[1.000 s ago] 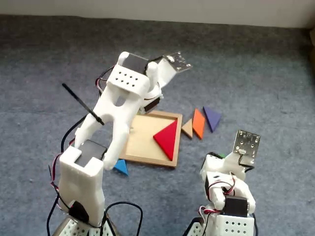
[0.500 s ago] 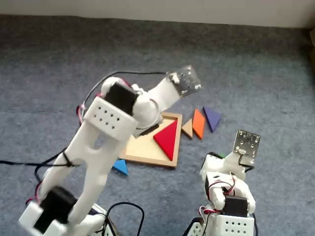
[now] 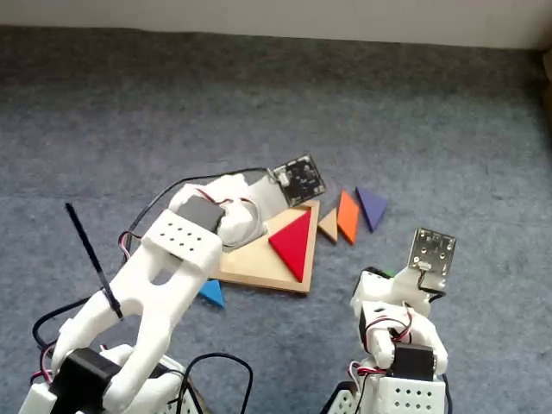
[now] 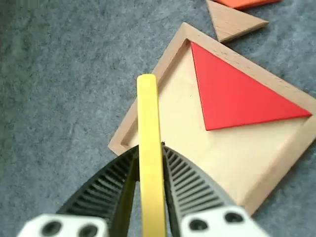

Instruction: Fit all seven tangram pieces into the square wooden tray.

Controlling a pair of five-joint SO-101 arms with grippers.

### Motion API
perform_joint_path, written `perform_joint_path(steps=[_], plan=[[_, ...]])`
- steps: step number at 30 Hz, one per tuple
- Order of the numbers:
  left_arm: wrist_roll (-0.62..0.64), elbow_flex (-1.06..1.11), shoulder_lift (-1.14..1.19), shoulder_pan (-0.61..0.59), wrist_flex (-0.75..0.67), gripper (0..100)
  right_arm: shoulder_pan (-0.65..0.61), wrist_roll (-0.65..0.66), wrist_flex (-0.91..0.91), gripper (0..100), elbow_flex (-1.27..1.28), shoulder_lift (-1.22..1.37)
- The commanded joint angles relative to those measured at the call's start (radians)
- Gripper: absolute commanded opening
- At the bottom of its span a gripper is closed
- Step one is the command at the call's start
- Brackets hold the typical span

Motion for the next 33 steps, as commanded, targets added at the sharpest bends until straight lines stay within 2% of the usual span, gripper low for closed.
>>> perform_joint_path(steps=[1,7,15,19,24,27,33], plan=[[-0.123,0.079,-0.042,-0.007,-0.170,0,0.010,0.014,0.004,2.2,0.116,-0.004],[-0.133,0.151,-0.012,-0.007,-0.339,0,0.008,0.014,0.002,2.2,0.116,-0.004],[-0.135,0.071,0.292,-0.008,-0.468,0,0.008,0.014,0.001,2.2,0.116,-0.005],[-0.133,0.033,0.326,-0.013,-0.465,3,0.008,0.014,0.001,2.2,0.116,-0.005],[-0.104,0.036,0.272,-0.015,-0.381,23,0.008,0.014,0.001,2.2,0.116,-0.005],[-0.048,0.035,0.231,-0.010,-0.354,24,0.008,0.014,0.001,2.2,0.116,-0.005],[-0.043,0.036,0.116,-0.007,-0.247,24,0.008,0.014,0.001,2.2,0.116,-0.005]])
